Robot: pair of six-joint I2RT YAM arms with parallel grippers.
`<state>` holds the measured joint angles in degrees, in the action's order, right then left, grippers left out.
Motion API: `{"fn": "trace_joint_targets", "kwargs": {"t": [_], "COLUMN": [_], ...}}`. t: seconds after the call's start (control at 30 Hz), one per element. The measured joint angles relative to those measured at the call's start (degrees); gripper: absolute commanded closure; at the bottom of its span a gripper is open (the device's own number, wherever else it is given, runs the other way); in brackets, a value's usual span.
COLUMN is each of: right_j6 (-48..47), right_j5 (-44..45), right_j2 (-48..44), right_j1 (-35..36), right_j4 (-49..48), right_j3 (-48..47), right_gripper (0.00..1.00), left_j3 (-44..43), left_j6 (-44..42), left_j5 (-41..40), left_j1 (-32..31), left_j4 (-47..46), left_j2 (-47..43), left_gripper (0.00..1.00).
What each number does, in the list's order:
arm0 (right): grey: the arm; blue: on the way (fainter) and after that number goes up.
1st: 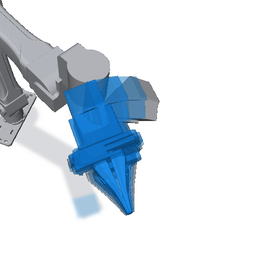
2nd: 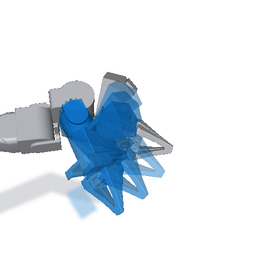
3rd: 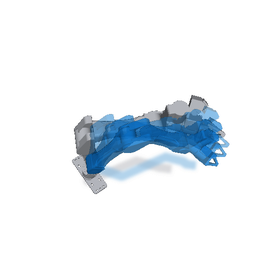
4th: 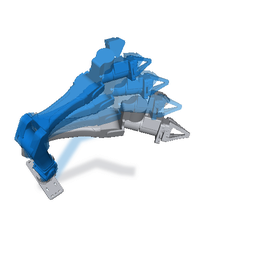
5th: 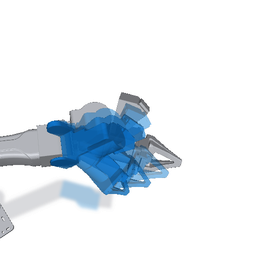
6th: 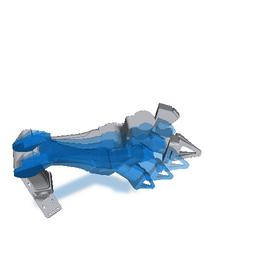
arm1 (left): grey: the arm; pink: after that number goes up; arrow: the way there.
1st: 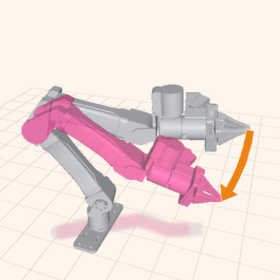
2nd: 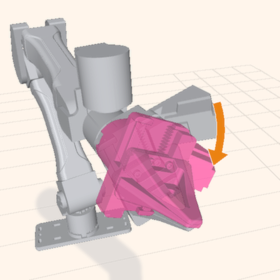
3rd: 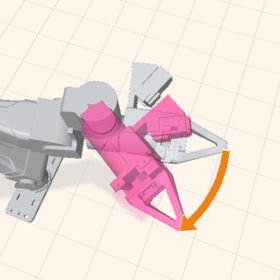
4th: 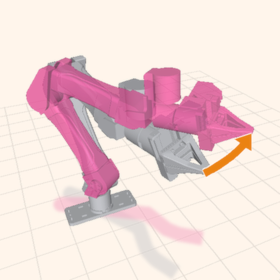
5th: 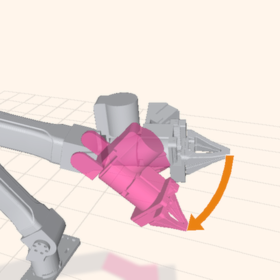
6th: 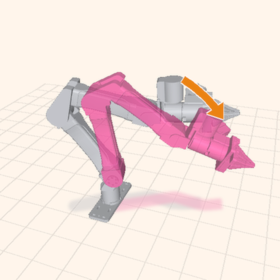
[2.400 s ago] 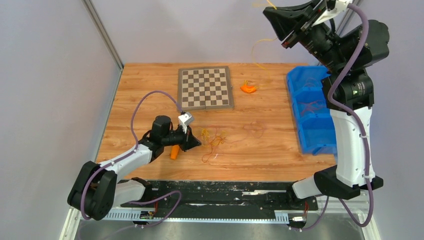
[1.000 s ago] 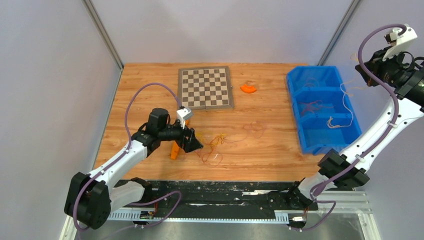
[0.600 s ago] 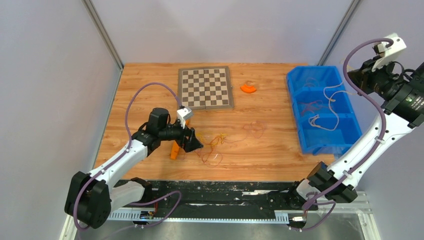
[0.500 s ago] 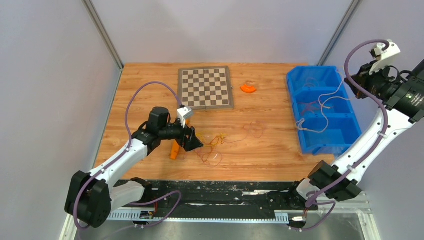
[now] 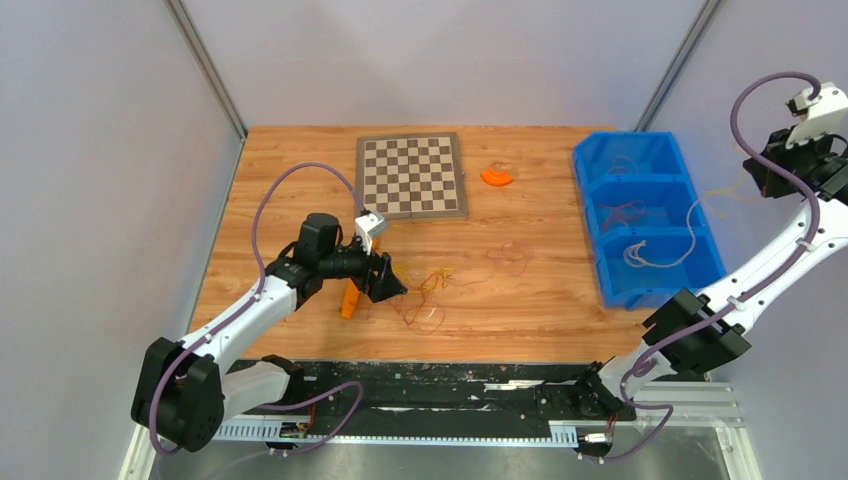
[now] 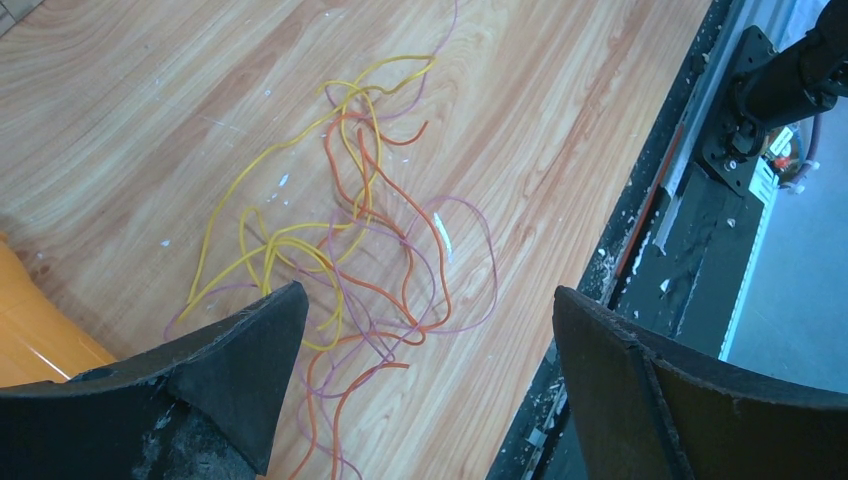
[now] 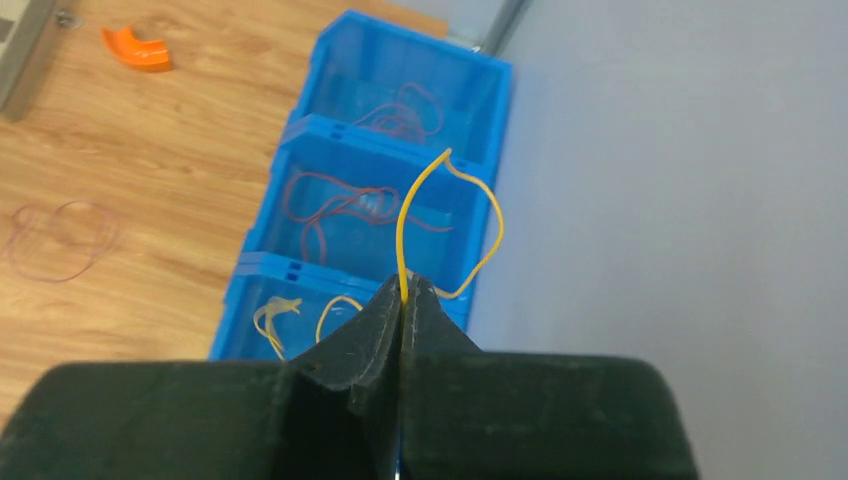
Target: Untangle the cables
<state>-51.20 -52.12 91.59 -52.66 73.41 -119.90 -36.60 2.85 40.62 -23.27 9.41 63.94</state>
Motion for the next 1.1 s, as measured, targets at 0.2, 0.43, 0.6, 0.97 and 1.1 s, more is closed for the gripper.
{"fn": "trace_joint_targets", "kwargs": {"t": [0.2,0.43,0.6,0.97,1.1], "right_j6": [-1.7,-10.1,-12.7,-12.5,-11.4], "right_j5": [-0.2,4.9,9.1,19.5,21.4], "right_j2": [0.4,-1.9,2.8,13.3,13.4], "right_j1": [-0.6,2.7,4.2,8.0,8.8], "right_j4": [-1.0,-0.3,0.9,0.2,2.4], "right_j3": [-2.9,20.1,26.8,27.8,25.4], "right_gripper": [1.0,1.0,1.0,0.42,0.12], "left_j3": [0.0,0.0,0.0,-0.2,-0.7], "left_j6": [-0.2,-0.3,-0.4,-0.5,-0.9], "left_j5": [-0.3,-0.5,-0.5,-0.2,-0.3], "left_j1": [0.0,0.0,0.0,0.0,0.0], "left_j4": [0.1,0.2,0.5,2.1,3.3], "left_j2": [0.4,0.7,0.7,1.8,1.7], "left_gripper": [0.0,0.0,0.0,0.0,0.0]}}
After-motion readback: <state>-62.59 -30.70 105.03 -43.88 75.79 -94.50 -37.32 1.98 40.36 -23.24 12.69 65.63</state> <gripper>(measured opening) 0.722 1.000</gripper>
